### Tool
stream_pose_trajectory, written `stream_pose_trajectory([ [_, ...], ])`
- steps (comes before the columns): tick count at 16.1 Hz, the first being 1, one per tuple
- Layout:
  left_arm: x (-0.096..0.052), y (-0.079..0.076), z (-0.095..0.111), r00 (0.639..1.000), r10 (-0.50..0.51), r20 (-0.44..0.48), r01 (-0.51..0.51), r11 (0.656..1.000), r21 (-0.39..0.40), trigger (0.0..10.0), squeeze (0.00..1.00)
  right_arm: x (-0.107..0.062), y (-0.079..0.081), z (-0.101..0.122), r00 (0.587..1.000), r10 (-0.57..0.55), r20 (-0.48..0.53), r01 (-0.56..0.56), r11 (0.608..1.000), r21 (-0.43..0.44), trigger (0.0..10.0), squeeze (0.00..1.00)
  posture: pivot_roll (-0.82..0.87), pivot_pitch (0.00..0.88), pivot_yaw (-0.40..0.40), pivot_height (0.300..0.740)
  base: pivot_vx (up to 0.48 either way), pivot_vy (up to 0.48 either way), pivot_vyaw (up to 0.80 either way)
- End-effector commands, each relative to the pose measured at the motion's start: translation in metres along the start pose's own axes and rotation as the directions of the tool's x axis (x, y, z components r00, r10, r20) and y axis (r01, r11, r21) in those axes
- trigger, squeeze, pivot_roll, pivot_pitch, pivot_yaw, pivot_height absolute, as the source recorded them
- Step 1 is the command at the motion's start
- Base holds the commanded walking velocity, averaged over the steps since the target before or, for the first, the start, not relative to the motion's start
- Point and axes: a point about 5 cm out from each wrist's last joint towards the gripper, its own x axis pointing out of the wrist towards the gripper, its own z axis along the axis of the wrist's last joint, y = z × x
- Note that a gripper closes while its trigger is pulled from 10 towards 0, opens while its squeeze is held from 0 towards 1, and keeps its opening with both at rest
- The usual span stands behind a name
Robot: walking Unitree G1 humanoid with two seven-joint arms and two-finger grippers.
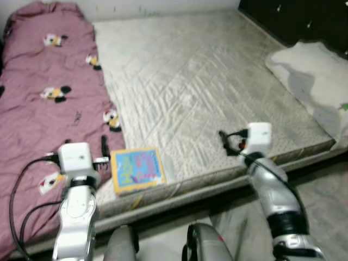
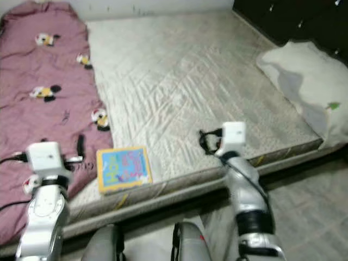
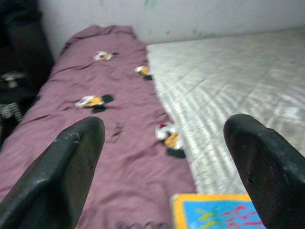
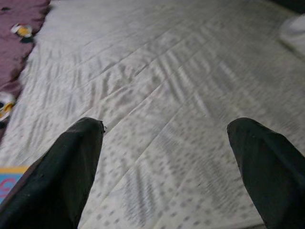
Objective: Clean up the room
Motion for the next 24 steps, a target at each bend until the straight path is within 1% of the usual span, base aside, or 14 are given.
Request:
stream_pose_trajectory([
  [1,-0.0004,0.0098,-0.0001,1.000,0.023,-0.003,-0.023,1.000,0.017,10.0,0.00,0.0031,0.0098,0.0031,0.999,0.034,0.010,-0.035,0.999,0.007,10.0,0.00,-0.02,0.088,-0.049,0.670,0.244,0.000,0.00],
  [3,-0.0005,0.0107,-0.0038,0.999,0.042,-0.029,-0.041,0.999,0.025,10.0,0.00,0.0031,0.0107,0.0026,0.999,0.041,0.006,-0.041,0.999,0.004,10.0,0.00,-0.02,0.086,-0.050,0.670,0.000,0.000,0.00],
  [7,0.0000,0.0112,-0.0044,0.998,0.049,-0.038,-0.049,0.999,0.005,10.0,0.00,0.0027,0.0115,0.0010,0.999,0.049,-0.002,-0.049,0.999,0.003,10.0,0.00,-0.02,0.085,-0.050,0.670,0.000,0.062,0.00],
  [11,0.0004,0.0103,-0.0054,0.998,0.044,-0.050,-0.044,0.999,-0.003,10.0,0.00,0.0028,0.0122,-0.0002,0.998,0.055,-0.011,-0.055,0.998,0.001,10.0,0.00,-0.02,0.086,-0.050,0.670,0.000,0.466,0.00],
  [13,0.0005,0.0104,-0.0045,0.998,0.042,-0.041,-0.043,0.999,-0.006,10.0,0.00,0.0028,0.0125,-0.0002,0.998,0.057,-0.013,-0.057,0.998,0.003,10.0,0.00,-0.02,0.088,-0.050,0.670,0.000,0.461,0.00],
  [21,0.0020,0.0134,-0.0032,0.997,0.064,-0.038,-0.064,0.998,0.003,10.0,0.00,0.0035,0.0138,-0.0010,0.998,0.061,-0.025,-0.061,0.998,0.002,10.0,0.00,-0.02,0.100,-0.051,0.670,0.000,0.000,0.00],
  [24,0.0022,0.0135,-0.0032,0.997,0.064,-0.041,-0.064,0.998,0.003,10.0,0.00,0.0038,0.0142,-0.0004,0.998,0.060,-0.023,-0.060,0.998,0.005,10.0,0.00,-0.02,0.103,-0.049,0.636,0.000,0.000,0.00],
])
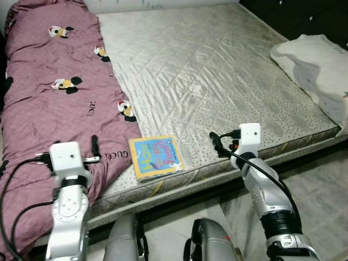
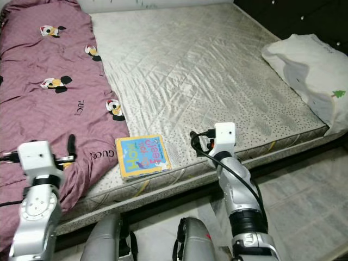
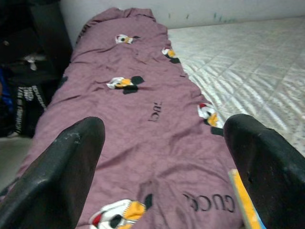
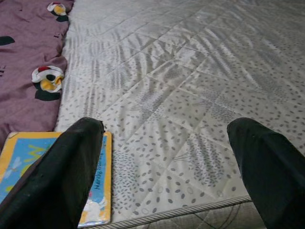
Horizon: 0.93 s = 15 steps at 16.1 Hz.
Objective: Clean up the room
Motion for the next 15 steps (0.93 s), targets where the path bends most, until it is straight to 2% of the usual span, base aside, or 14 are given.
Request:
stream_pose_trajectory([
  [1,0.0005,0.0025,-0.0002,1.000,0.013,-0.005,-0.013,1.000,0.012,10.0,0.00,0.0011,0.0010,0.0028,1.000,0.003,0.006,-0.003,1.000,0.000,10.0,0.00,-0.02,0.103,-0.048,0.621,0.000,0.000,0.00],
  [5,0.0015,0.0024,-0.0001,1.000,0.016,-0.003,-0.016,1.000,0.014,10.0,0.00,0.0017,0.0007,0.0035,1.000,0.001,0.007,-0.001,1.000,0.002,10.0,0.00,-0.02,0.100,-0.048,0.572,0.000,0.000,0.00],
  [10,0.0058,0.0047,0.0004,0.997,0.070,-0.011,-0.071,0.997,-0.041,10.0,0.00,0.0046,0.0046,0.0065,1.000,0.002,0.030,-0.002,1.000,-0.011,10.0,0.00,-0.02,0.064,-0.049,0.572,0.000,0.000,0.00],
  [12,0.0046,0.0052,0.0033,0.997,0.074,-0.005,-0.074,0.996,-0.044,10.0,0.00,0.0032,0.0091,0.0049,0.999,0.020,0.036,-0.018,0.998,-0.053,10.0,0.00,-0.01,0.065,-0.044,0.572,0.000,0.000,0.00],
  [14,0.0056,0.0051,0.0003,0.997,0.068,-0.030,-0.070,0.997,-0.042,10.0,0.00,0.0076,0.0058,0.0057,1.000,0.006,0.018,-0.005,1.000,-0.016,10.0,0.00,-0.01,0.081,-0.054,0.572,0.000,0.000,0.00],
  [15,0.0061,0.0066,0.0011,0.997,0.066,-0.034,-0.069,0.995,-0.075,10.0,0.00,0.0065,0.0069,0.0049,1.000,0.028,0.015,-0.027,0.999,-0.039,10.0,0.00,0.00,0.100,-0.052,0.572,0.000,0.000,0.00],
])
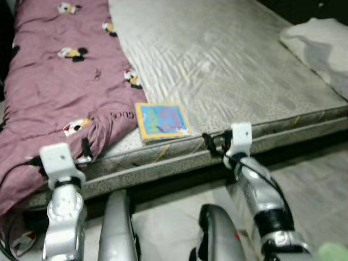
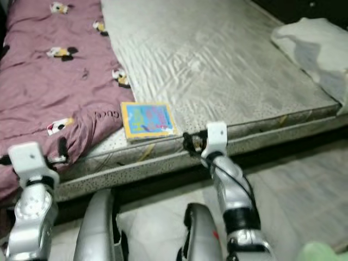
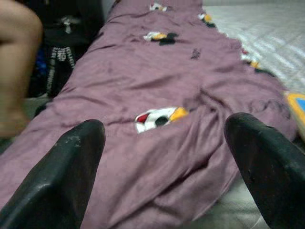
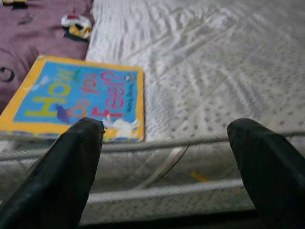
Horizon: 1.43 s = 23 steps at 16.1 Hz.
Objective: Clean up the room
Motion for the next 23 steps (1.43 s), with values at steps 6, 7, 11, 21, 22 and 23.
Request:
stream_pose_trajectory([
  [6,0.027,-0.001,0.002,0.998,-0.045,-0.033,0.044,0.998,-0.042,10.0,0.00,-0.013,-0.012,-0.004,0.999,-0.048,-0.003,0.048,0.999,-0.005,10.0,0.00,-0.05,0.137,-0.043,0.572,0.000,0.000,0.00],
  [7,0.037,-0.010,0.007,0.995,-0.086,-0.039,0.084,0.994,-0.069,10.0,0.00,-0.020,-0.013,-0.004,0.999,-0.050,-0.007,0.050,0.999,-0.001,10.0,0.00,-0.07,0.158,-0.055,0.572,0.000,0.000,0.00],
  [11,0.053,-0.036,0.001,0.975,-0.202,-0.087,0.193,0.975,-0.108,10.0,0.00,-0.041,-0.024,-0.005,0.998,-0.053,-0.023,0.053,0.998,-0.029,10.0,0.00,-0.11,0.187,-0.067,0.572,0.000,0.000,0.00],
  [21,0.062,-0.051,-0.006,0.970,-0.205,-0.127,0.179,0.965,-0.190,10.0,0.00,-0.063,-0.025,-0.008,0.997,-0.051,-0.058,0.049,0.998,-0.024,10.0,0.00,-0.13,0.208,-0.062,0.514,0.000,0.000,0.00],
  [22,0.065,-0.050,-0.006,0.971,-0.203,-0.129,0.176,0.965,-0.196,10.0,0.00,-0.063,-0.025,-0.007,0.997,-0.052,-0.060,0.051,0.998,-0.024,10.0,0.00,-0.14,0.207,-0.059,0.514,0.000,0.000,0.00],
  [23,0.068,-0.050,-0.004,0.970,-0.207,-0.126,0.180,0.964,-0.197,10.0,0.00,-0.064,-0.024,-0.006,0.997,-0.054,-0.063,0.053,0.998,-0.024,10.0,0.00,-0.14,0.208,-0.058,0.514,0.000,0.000,0.00],
])
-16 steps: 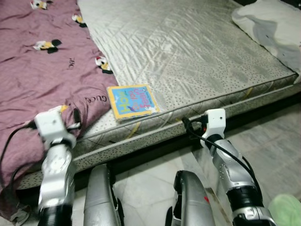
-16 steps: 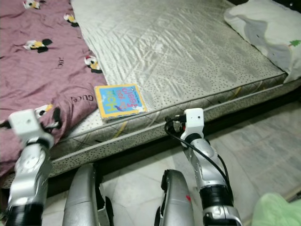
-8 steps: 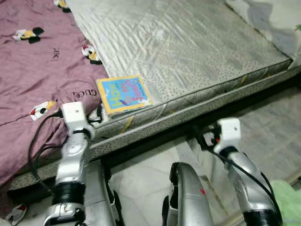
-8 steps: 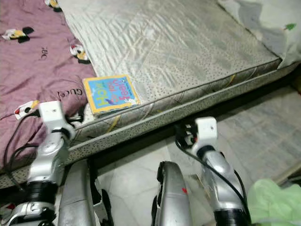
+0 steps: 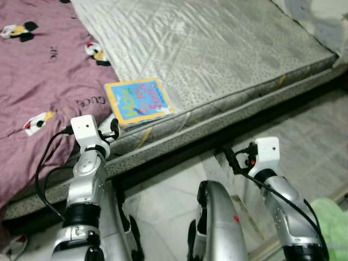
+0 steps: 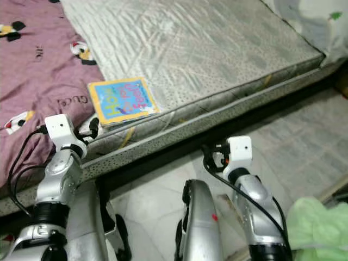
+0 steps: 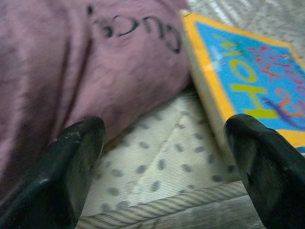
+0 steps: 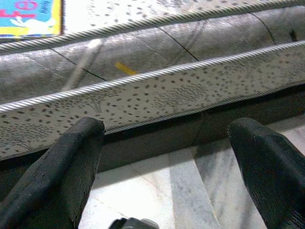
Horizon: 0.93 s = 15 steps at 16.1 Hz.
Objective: Clean up the room
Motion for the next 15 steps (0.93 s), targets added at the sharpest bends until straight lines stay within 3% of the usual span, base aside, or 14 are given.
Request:
stream_pose_trajectory([
  [1,0.003,0.000,0.004,1.000,-0.004,0.008,0.004,1.000,-0.005,10.0,0.00,-0.005,-0.002,-0.001,1.000,-0.012,-0.008,0.012,1.000,0.001,10.0,0.00,-0.14,0.209,-0.055,0.514,0.000,0.000,0.00],
  [6,0.012,-0.008,0.011,0.999,-0.035,0.026,0.036,0.998,-0.045,10.0,0.00,-0.005,-0.003,0.000,1.000,-0.014,-0.007,0.014,1.000,0.002,10.0,0.00,-0.14,0.211,-0.058,0.485,0.000,0.000,0.00],
  [10,0.014,-0.024,0.004,0.998,-0.067,-0.008,0.066,0.991,-0.115,10.0,0.00,-0.005,-0.003,0.001,1.000,-0.013,-0.012,0.013,1.000,-0.002,10.0,0.00,-0.15,0.210,-0.060,0.485,0.000,0.000,0.00],
  [15,0.021,-0.031,0.006,0.995,-0.096,-0.013,0.093,0.985,-0.144,10.0,0.00,-0.005,-0.004,0.002,1.000,-0.020,-0.011,0.020,1.000,-0.009,10.0,0.00,-0.16,0.209,-0.061,0.485,0.000,0.000,0.00],
])
